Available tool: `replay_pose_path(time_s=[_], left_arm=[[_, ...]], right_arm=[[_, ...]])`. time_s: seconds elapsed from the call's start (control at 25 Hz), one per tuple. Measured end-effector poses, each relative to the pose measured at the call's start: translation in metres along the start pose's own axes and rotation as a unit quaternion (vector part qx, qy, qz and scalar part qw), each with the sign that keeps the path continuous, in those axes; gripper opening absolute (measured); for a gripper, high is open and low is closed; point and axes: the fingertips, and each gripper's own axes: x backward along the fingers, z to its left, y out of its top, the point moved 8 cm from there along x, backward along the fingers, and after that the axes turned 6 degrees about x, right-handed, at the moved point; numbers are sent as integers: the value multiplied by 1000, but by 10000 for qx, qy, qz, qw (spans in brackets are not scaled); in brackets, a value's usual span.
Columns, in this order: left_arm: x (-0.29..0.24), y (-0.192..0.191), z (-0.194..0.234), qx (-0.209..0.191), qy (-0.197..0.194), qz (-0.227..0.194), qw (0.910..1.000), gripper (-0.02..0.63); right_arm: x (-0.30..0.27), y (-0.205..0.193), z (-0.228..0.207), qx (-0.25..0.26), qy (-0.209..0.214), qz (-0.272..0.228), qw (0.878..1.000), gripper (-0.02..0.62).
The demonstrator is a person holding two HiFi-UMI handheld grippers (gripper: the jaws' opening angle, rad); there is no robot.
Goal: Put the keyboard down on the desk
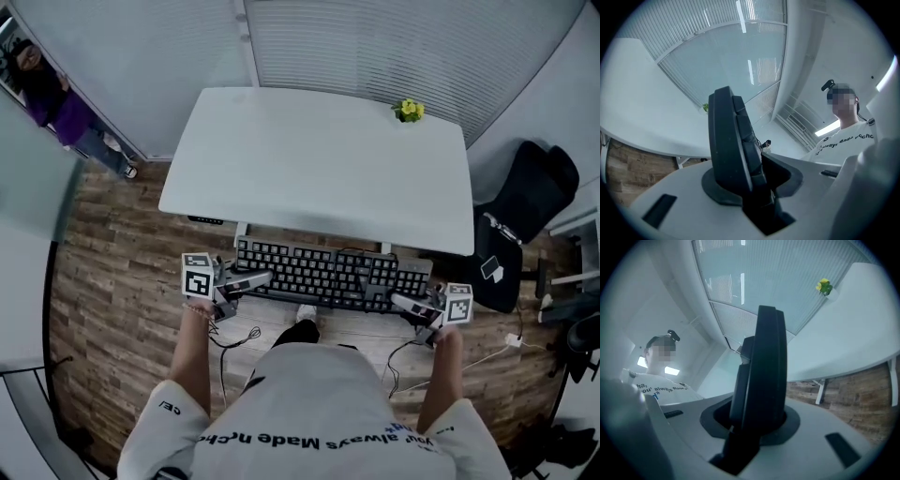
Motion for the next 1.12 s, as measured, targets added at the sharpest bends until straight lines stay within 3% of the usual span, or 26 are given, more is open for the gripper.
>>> replay_pose_path(time_s=[0.28, 0.56, 0.76, 1.12], left_arm=[[0, 12, -10, -121, -49, 104, 9999, 144], [0, 24, 17, -27, 36, 90, 9999, 144], [-3, 71, 65, 226, 114, 70, 9997, 144], [-40, 118, 95, 222, 198, 74, 9995, 144]], right_arm=[[-1, 1, 11, 73, -5, -109, 9999, 118], [-13, 13, -19, -18, 28, -94, 10000, 118], [-38, 58, -66, -279, 15, -34, 9996, 118], [-29, 113, -106, -292, 59, -24, 9996, 120]])
